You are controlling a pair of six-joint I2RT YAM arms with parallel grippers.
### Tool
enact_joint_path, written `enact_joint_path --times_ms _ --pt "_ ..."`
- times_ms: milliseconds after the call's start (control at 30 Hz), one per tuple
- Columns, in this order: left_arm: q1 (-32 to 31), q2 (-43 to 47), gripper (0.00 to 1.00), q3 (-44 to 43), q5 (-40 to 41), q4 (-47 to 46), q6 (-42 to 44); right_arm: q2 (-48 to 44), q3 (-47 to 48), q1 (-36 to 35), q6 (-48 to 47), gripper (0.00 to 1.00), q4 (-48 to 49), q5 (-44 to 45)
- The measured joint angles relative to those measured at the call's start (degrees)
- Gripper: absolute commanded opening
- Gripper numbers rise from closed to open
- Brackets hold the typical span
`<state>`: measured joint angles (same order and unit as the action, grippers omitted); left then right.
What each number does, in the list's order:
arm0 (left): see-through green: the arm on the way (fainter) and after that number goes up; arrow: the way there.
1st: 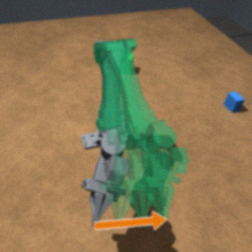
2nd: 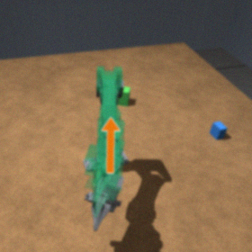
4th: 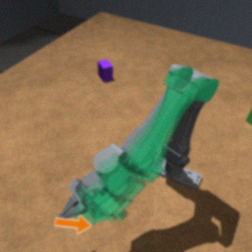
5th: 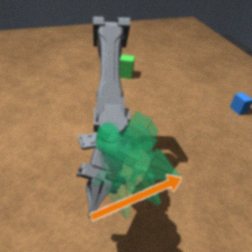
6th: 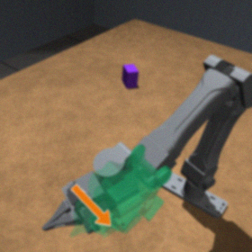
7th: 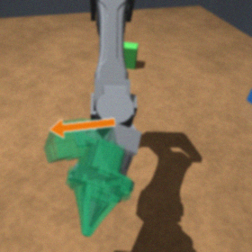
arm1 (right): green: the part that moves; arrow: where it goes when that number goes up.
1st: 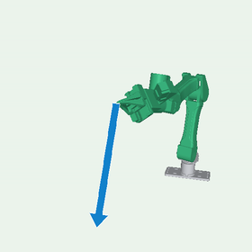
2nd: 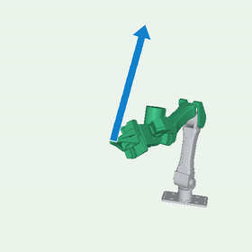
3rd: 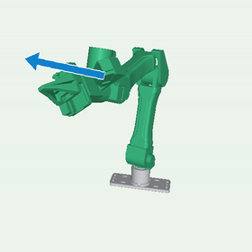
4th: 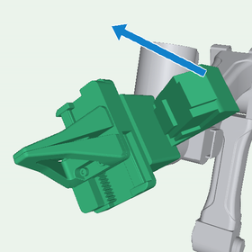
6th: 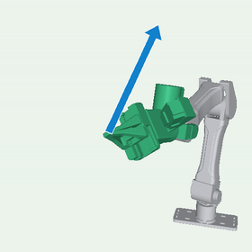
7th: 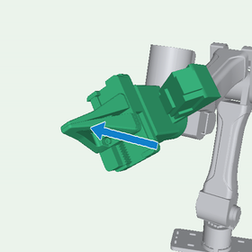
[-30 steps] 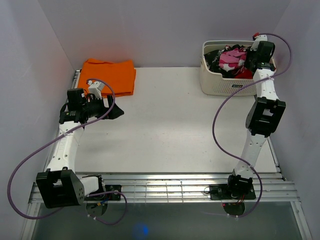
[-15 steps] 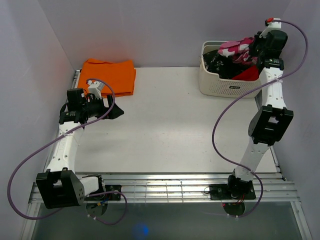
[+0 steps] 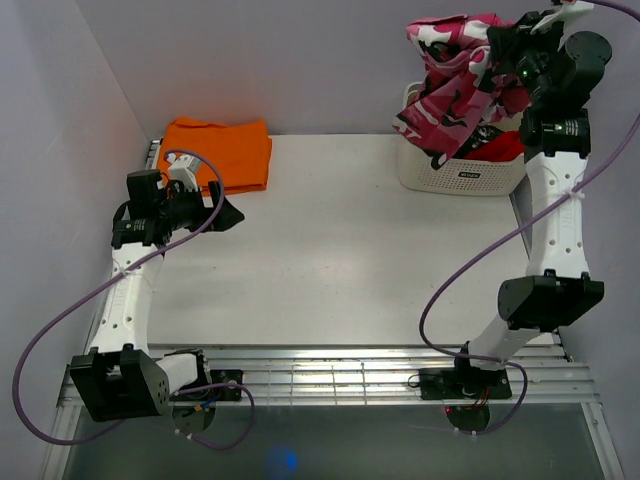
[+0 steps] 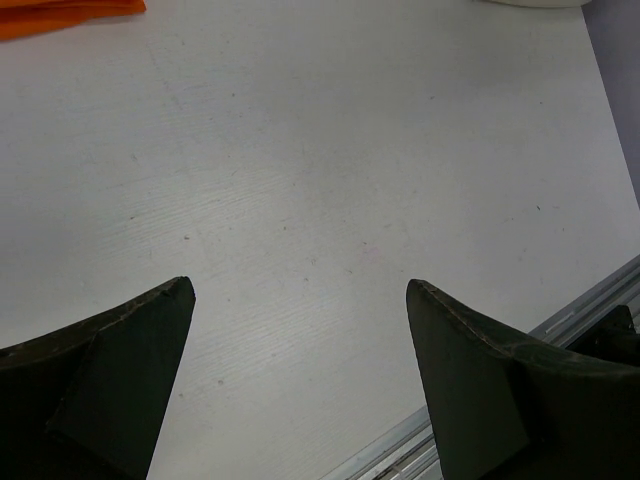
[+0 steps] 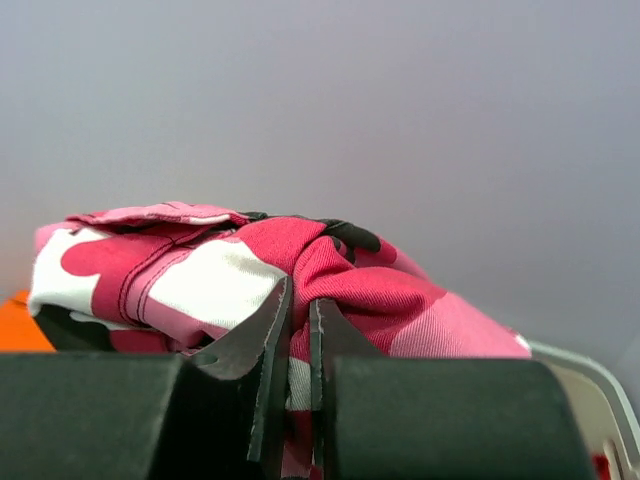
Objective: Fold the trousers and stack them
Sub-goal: Move the trousers to the center of the board
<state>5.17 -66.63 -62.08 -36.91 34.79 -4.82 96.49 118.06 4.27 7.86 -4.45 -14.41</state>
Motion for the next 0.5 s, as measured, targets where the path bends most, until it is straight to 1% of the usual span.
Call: enact_joint_path --times_ms 167,267,333,500 --pt "0.22 0.31 0.98 -3.02 0.02 1.16 -0.79 -10.14 -3.39 -2.47 1.25 0.08 3.65 -3.93" --pt "0.35 0.66 0.98 -4.37 0.0 1.73 -0.85 -16.2 -7.52 -3.72 1.92 0.08 5.92 -7.28" --pt "0.35 0.83 0.98 -5.01 -0.17 2.14 -0.83 -20.13 -12.17 -5.29 2.08 0.08 6.84 -10.56" --pt "0.39 0.85 0.98 -5.44 -1.25 3.13 -0.04 -25.92 -30.21 -9.84 1.79 0.08 7.45 -25.99"
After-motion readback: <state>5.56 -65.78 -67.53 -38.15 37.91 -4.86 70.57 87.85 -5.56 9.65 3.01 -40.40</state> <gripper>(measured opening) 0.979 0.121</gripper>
